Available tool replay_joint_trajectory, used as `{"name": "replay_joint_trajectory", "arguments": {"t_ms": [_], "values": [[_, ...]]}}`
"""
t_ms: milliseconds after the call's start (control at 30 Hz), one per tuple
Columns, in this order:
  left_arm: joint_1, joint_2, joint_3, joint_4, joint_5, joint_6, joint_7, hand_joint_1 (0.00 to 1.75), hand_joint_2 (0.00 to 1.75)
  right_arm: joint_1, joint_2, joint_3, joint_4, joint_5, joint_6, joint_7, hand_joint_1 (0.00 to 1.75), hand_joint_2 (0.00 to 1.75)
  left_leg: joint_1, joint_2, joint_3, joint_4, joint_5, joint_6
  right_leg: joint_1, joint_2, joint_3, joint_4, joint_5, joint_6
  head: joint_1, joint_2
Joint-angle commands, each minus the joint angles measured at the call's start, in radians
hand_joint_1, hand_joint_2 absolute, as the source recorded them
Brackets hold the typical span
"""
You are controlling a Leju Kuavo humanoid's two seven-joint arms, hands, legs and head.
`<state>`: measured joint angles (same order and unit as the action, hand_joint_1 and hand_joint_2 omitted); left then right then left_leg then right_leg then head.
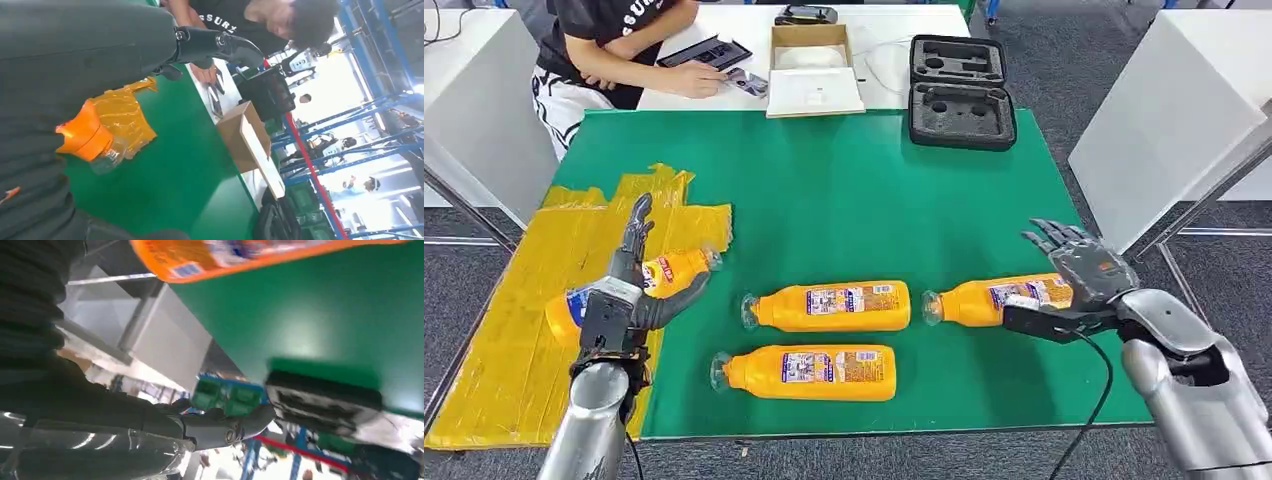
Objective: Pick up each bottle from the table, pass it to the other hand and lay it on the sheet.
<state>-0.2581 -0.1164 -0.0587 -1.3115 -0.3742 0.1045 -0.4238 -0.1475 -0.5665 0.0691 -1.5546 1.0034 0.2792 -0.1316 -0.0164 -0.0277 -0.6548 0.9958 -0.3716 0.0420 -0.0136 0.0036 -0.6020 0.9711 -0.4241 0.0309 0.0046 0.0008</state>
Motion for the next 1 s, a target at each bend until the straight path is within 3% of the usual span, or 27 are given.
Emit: {"name": "replay_joint_trajectory", "arguments": {"t_ms": [33, 400, 1000], "values": [[-0.053, 0.019, -0.035, 0.057, 0.013, 0.006, -0.005, 0.0, 1.75, -0.053, -0.057, -0.029, 0.157, -0.048, 0.049, -0.022, 0.0, 1.75, 0.001, 0.001, 0.003, 0.0, -0.001, -0.002, 0.001, 0.0, 0.004, -0.001, -0.001, -0.001, 0.0, 0.0], [-0.08, 0.021, -0.048, 0.096, 0.028, 0.015, -0.015, 0.0, 1.75, -0.065, -0.082, -0.031, 0.24, -0.097, 0.077, -0.029, 0.0, 1.75, 0.001, 0.001, 0.005, 0.0, -0.002, -0.003, 0.001, -0.001, 0.006, -0.001, -0.001, -0.001, 0.0, 0.0], [-0.106, 0.001, -0.079, 0.133, 0.035, 0.017, -0.019, 0.0, 1.75, -0.169, 0.023, 0.065, 0.505, -0.032, 0.007, -0.035, 0.0, 1.75, 0.002, 0.003, 0.005, -0.001, -0.002, -0.002, 0.002, 0.002, 0.006, -0.002, 0.0, -0.001, 0.0, 0.0]]}}
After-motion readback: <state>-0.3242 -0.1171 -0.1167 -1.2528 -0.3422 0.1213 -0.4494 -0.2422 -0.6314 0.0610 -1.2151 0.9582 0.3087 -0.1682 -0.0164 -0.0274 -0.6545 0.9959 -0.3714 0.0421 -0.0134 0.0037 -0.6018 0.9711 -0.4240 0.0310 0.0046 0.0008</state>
